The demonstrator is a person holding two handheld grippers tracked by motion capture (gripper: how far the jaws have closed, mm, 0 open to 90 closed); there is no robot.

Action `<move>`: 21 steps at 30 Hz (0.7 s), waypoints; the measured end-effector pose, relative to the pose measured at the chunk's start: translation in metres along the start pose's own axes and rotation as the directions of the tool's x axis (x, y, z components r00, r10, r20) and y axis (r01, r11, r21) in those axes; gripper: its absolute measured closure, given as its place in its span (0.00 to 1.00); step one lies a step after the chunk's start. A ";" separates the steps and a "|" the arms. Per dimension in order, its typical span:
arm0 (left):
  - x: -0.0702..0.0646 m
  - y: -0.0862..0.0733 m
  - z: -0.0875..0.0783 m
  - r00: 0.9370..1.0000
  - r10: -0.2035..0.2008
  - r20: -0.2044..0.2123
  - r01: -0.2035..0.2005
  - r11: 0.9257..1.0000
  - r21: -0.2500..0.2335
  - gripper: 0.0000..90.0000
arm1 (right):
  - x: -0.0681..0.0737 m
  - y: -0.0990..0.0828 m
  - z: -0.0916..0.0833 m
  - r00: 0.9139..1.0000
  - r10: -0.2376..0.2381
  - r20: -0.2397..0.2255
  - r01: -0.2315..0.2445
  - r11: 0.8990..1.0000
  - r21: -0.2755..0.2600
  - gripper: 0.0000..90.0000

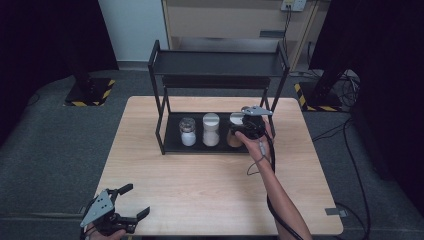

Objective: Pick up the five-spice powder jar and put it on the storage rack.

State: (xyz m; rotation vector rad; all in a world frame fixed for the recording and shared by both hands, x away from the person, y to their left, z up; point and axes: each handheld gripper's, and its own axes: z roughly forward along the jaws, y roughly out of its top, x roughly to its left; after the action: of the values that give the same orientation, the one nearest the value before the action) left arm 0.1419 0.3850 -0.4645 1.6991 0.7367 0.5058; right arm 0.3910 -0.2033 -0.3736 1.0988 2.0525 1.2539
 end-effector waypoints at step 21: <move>0.000 0.000 0.000 1.000 0.000 0.000 0.000 1.000 -0.001 0.02 | -0.002 -0.002 0.016 1.000 0.019 0.019 -0.020 0.999 0.025 0.38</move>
State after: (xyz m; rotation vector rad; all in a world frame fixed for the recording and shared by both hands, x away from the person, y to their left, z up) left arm 0.1416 0.3851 -0.4646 1.6977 0.7365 0.5064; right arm 0.4032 -0.1975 -0.3823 1.1403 2.0540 1.2260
